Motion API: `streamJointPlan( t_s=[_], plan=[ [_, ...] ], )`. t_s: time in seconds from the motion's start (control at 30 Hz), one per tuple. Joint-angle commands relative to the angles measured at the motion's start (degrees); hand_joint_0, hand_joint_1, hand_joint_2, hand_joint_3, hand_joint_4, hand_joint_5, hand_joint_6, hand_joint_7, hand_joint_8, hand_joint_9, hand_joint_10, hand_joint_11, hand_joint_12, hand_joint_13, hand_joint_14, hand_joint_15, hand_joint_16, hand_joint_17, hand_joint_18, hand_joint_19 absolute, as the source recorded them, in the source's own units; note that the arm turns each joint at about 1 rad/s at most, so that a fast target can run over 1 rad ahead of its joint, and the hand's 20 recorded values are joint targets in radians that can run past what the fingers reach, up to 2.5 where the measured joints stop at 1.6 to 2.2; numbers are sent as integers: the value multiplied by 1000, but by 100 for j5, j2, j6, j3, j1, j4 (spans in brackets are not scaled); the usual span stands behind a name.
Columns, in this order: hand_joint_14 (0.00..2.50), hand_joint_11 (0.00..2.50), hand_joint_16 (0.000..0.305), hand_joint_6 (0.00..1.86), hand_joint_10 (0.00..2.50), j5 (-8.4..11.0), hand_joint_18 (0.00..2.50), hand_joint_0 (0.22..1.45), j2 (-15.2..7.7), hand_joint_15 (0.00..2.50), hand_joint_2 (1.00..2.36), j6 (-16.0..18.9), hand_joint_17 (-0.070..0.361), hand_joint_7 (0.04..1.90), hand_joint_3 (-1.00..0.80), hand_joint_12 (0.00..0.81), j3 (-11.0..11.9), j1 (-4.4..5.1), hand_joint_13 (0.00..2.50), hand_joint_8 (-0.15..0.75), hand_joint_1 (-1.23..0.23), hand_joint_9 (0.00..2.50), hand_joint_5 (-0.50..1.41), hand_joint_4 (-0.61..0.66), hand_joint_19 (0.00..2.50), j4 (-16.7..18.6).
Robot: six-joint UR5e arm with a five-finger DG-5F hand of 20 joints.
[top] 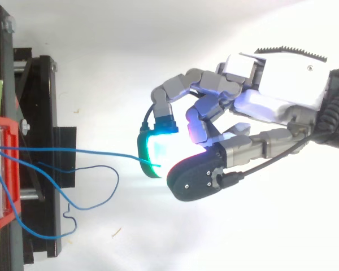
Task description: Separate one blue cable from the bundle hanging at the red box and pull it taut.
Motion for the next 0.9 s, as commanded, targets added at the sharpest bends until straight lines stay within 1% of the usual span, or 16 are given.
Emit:
streamJointPlan(
  t_s=[0.0,0.03,0.07,0.1,0.13,0.17,0.23,0.27,0.3,0.37,0.4,0.43,0.53,0.6,0.7,0.87],
  plan=[
    [1398,1763,44,911,729,2,1037,668,0,1503,1024,0,100,1279,-149,352,-6,2,843,265,-770,862,-195,-125,1235,-2],
    [939,1804,44,910,439,2,1036,668,0,1597,1024,0,100,1286,-152,353,3,2,924,271,-769,897,-195,-119,1225,-2],
    [883,1862,45,910,244,2,1033,666,0,1550,1025,0,100,1288,-148,354,3,-7,944,268,-770,920,-195,-123,1216,-11],
    [459,1881,45,909,20,2,1027,666,0,1637,1024,0,101,1291,-147,356,-6,-7,1028,269,-768,955,-195,-120,1207,-11],
    [57,1814,45,908,4,2,1027,664,0,1690,1024,0,101,1306,-143,370,3,-7,1116,278,-768,952,-195,-114,1207,-11],
    [0,1807,45,908,4,-7,1029,666,0,1675,1024,0,101,1305,-150,369,-6,2,1123,275,-768,952,-195,-113,1196,-11],
    [19,1603,46,907,16,-7,1029,665,0,1271,1025,0,103,1320,-142,393,3,2,1034,297,-763,925,-195,-108,1127,-11],
    [22,1511,46,906,19,-7,1030,665,0,1182,1025,0,102,1328,-141,398,3,2,1007,298,-762,914,-195,-105,1107,-2],
    [24,1248,46,906,26,-7,1027,666,0,993,1026,0,102,1332,-139,403,3,2,966,323,-760,875,-195,-102,1072,-11],
    [24,1057,46,906,28,-7,1043,666,0,849,1026,0,103,1338,-137,398,3,2,952,353,-759,865,-196,-90,1035,-11],
    [23,875,46,906,27,-7,1047,669,0,758,1025,0,103,1331,-147,389,3,-7,935,396,-757,901,-196,-74,1013,-11],
    [22,825,48,906,29,-7,1035,668,0,705,1024,0,108,1335,-154,387,-6,-7,901,429,-748,1043,-197,-65,956,-11],
    [20,845,50,912,32,-7,1005,667,0,659,1023,0,112,1307,-184,390,3,2,862,431,-729,1233,-203,-43,898,-11],
    [21,952,51,916,33,-7,952,665,0,633,1021,0,114,1283,-219,376,3,2,839,440,-711,1408,-210,-12,838,-11],
    [21,1113,50,916,34,2,930,665,0,639,1020,0,114,1270,-246,373,3,2,835,428,-697,1531,-215,12,824,-11],
    [22,1211,51,917,32,2,918,661,0,654,1018,0,115,1257,-268,369,3,-7,844,437,-684,1619,-219,57,821,-11]
  ],
)
